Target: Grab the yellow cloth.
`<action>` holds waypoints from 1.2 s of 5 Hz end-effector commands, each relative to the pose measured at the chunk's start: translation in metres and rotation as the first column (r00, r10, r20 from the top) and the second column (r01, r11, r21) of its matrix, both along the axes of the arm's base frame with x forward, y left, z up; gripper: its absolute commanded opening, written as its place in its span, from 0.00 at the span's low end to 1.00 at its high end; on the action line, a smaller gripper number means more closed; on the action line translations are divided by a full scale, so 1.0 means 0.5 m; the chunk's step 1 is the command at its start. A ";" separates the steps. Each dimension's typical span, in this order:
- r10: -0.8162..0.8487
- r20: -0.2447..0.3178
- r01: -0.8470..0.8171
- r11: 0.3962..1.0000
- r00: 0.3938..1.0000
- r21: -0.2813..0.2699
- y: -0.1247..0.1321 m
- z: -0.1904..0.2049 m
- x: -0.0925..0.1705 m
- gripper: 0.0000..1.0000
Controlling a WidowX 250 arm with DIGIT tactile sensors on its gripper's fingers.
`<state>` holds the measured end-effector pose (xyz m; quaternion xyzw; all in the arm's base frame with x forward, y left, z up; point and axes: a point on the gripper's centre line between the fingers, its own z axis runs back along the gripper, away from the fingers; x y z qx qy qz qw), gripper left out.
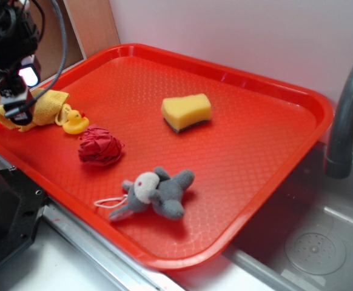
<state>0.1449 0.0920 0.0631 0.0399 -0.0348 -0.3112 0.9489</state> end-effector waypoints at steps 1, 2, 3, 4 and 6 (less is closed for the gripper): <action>-0.023 -0.028 0.028 0.983 0.999 0.184 0.054 -0.067 0.016 1.00; 0.024 -0.066 -0.008 0.972 0.998 0.234 0.069 -0.091 0.012 1.00; 0.050 -0.087 -0.024 0.963 0.995 0.270 0.081 -0.103 0.017 0.00; 0.074 -0.097 -0.042 0.954 0.993 0.297 0.090 -0.107 0.015 0.00; 0.208 -0.125 -0.172 0.953 0.970 0.249 0.068 -0.080 0.031 0.00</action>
